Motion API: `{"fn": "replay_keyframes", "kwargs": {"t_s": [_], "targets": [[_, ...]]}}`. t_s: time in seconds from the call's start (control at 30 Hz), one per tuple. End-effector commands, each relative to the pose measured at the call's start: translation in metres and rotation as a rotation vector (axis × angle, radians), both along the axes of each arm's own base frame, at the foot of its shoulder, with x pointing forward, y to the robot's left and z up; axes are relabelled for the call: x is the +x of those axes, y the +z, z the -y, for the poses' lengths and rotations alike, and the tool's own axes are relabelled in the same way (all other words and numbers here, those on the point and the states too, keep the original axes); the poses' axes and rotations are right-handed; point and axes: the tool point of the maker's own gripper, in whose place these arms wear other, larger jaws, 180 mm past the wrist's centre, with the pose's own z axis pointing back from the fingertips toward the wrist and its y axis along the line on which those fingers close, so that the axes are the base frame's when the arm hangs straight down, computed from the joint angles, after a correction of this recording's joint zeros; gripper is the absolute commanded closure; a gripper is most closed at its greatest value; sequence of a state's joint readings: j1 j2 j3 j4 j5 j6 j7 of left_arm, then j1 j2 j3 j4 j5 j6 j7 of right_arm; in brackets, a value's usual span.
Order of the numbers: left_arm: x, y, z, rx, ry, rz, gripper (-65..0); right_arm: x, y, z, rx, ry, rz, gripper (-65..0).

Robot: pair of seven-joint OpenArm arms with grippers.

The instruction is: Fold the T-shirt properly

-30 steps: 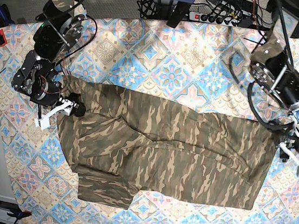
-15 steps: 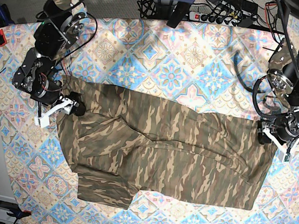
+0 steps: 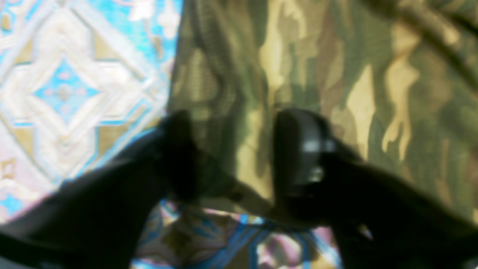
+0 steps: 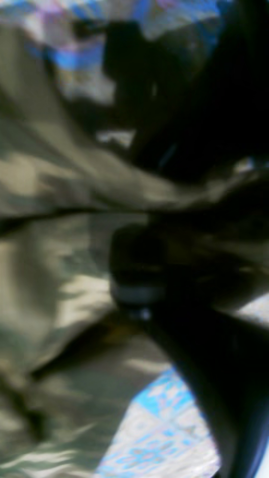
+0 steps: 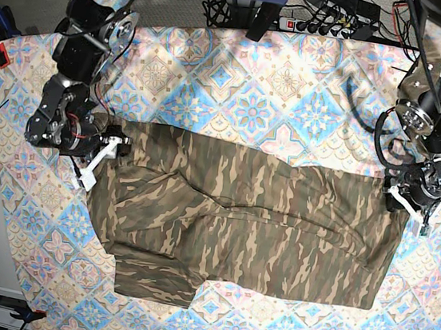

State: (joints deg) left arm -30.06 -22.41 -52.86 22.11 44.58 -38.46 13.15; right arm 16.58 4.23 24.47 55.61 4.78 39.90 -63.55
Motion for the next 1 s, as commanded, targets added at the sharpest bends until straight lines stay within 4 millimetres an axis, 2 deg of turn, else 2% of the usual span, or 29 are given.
{"fn": "replay_keyframes", "kwargs": {"t_s": [0.0, 0.07, 0.13, 0.2, 0.27, 0.37, 0.47, 0.57, 0.67, 0.73, 0.8, 0.87, 0.97], "targets": [[-0.016, -0.018, 0.021, -0.023, -0.072, -0.11, -21.9, -0.032, -0.016, -0.002, -0.044, 0.065, -0.146, -14.8], [-0.02, -0.026, 0.032, -0.039, -0.094, -0.132, -17.5, -0.032, -0.016, -0.002, -0.046, 0.066, -0.147, -5.5], [-0.02, -0.03, 0.043, -0.056, -0.104, -0.141, -16.6, -0.032, -0.016, -0.002, -0.045, 0.065, -0.147, -0.6], [-0.021, -0.033, 0.051, -0.068, -0.113, -0.146, -16.1, -0.032, -0.016, 0.001, -0.047, 0.059, -0.146, -0.8], [-0.022, -0.036, 0.059, -0.079, -0.121, -0.151, -13.4, -0.031, -0.013, 0.012, -0.063, 0.044, -0.139, -0.9], [-0.038, -0.048, 0.063, -0.084, -0.123, -0.181, -9.7, -0.032, -0.011, 0.03, -0.067, -0.008, -0.134, -0.9], [-0.05, -0.058, 0.074, -0.101, -0.132, -0.205, -9.0, -0.034, -0.005, 0.062, -0.098, -0.069, -0.129, -0.9], [-0.068, -0.07, 0.084, -0.118, -0.137, -0.239, -8.7, -0.02, 0.006, 0.076, -0.115, -0.085, -0.1, -0.9], [-0.082, -0.077, 0.084, -0.117, -0.131, -0.259, -8.6, -0.015, 0.014, 0.093, -0.142, -0.097, -0.086, -0.9], [-0.089, -0.08, 0.08, -0.103, -0.124, -0.264, -8.5, -0.015, 0.015, 0.097, -0.148, -0.099, -0.086, -0.9], [-0.092, -0.082, 0.085, -0.095, -0.128, -0.261, -7.7, -0.011, 0.018, 0.1, -0.153, -0.102, -0.076, -0.9], [-0.094, -0.078, 0.073, -0.044, -0.117, -0.243, -4.3, -0.008, 0.02, 0.101, -0.154, -0.103, -0.07, -0.9], [-0.086, -0.066, 0.075, 0.033, -0.114, -0.185, -3.6, -0.007, 0.02, 0.1, -0.157, -0.098, -0.066, -0.9]]}}
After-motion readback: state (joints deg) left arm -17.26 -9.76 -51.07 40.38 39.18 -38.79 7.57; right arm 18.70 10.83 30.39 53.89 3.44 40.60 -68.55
